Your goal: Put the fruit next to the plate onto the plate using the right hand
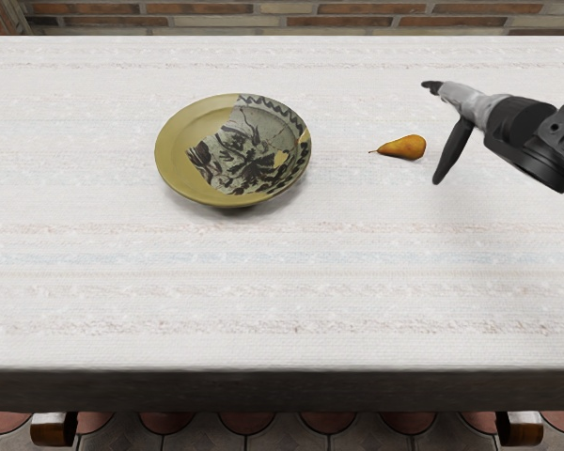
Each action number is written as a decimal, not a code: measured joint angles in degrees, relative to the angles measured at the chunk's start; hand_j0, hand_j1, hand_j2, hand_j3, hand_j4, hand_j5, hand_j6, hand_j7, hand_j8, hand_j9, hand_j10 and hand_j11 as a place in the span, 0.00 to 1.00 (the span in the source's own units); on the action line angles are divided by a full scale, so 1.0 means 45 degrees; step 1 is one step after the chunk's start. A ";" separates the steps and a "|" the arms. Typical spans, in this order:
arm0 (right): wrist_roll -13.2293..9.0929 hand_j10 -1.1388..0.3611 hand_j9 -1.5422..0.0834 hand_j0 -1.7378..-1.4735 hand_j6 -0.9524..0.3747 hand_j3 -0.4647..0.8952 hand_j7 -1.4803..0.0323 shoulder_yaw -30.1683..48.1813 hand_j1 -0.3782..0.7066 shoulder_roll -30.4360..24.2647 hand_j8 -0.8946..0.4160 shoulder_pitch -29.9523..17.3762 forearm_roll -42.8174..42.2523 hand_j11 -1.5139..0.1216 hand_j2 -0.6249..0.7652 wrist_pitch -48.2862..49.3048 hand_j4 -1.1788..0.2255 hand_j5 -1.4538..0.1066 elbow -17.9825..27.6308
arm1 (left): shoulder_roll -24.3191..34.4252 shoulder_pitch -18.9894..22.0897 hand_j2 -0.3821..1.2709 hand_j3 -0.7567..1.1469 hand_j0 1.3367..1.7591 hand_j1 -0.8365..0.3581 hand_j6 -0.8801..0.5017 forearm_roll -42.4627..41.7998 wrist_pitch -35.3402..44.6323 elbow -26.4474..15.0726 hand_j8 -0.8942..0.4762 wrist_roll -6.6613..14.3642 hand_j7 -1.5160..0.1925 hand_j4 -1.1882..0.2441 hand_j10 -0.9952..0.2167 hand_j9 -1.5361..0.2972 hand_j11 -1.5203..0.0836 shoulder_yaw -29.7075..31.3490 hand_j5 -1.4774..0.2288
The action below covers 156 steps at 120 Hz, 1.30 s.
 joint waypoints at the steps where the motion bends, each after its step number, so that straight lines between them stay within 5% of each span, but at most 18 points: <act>1: -0.0027 0.76 0.95 0.30 0.71 0.34 0.98 -0.0068 0.03 0.0083 0.68 0.0078 -0.0038 0.93 0.45 -0.0020 0.84 0.93 -0.0056 | 0.0000 0.0000 0.23 0.40 0.76 0.97 0.62 0.0000 0.0001 0.0000 0.64 -0.0001 0.87 0.82 0.81 0.82 0.93 0.0000 0.85; 26: -0.0298 0.76 0.95 0.30 0.71 0.34 0.98 -0.0888 0.03 0.2934 0.68 0.0745 -0.0424 0.93 0.45 -0.1077 0.84 0.93 -0.2658 | 0.0000 0.0000 0.23 0.40 0.76 0.97 0.62 -0.0001 0.0002 0.0000 0.64 0.0002 0.87 0.82 0.81 0.82 0.93 0.0001 0.85; 63: -0.0235 0.76 0.95 0.30 0.72 0.34 0.98 -0.1668 0.03 0.5176 0.68 0.0295 -0.0420 0.93 0.45 -0.2184 0.84 0.93 -0.5779 | 0.0000 0.0000 0.23 0.40 0.76 0.97 0.62 -0.0001 0.0000 0.0000 0.64 0.0001 0.87 0.82 0.81 0.82 0.93 0.0001 0.85; 91: 0.0608 0.76 0.95 0.30 0.72 0.34 0.98 -0.1928 0.03 0.6361 0.68 -0.0099 -0.0306 0.93 0.45 -0.2373 0.84 0.93 -0.7844 | 0.0000 0.0000 0.23 0.40 0.76 0.97 0.62 -0.0001 0.0003 0.0000 0.64 0.0003 0.87 0.82 0.81 0.82 0.93 0.0001 0.85; 112: 0.1036 0.76 0.94 0.30 0.71 0.34 0.97 -0.1949 0.03 0.6790 0.68 -0.0382 -0.0252 0.92 0.45 -0.2337 0.84 0.93 -0.8477 | 0.0000 0.0000 0.23 0.40 0.76 0.97 0.62 -0.0001 0.0001 0.0000 0.64 0.0003 0.87 0.82 0.81 0.82 0.93 0.0001 0.85; 156: 0.1131 0.71 0.89 0.30 0.66 0.34 0.92 -0.1942 0.10 0.6680 0.63 -0.0398 0.0066 0.87 0.44 -0.0744 0.79 0.87 -0.9163 | 0.0000 0.0000 0.23 0.40 0.76 0.97 0.62 -0.0001 -0.0001 0.0000 0.64 0.0003 0.87 0.82 0.81 0.82 0.93 0.0001 0.85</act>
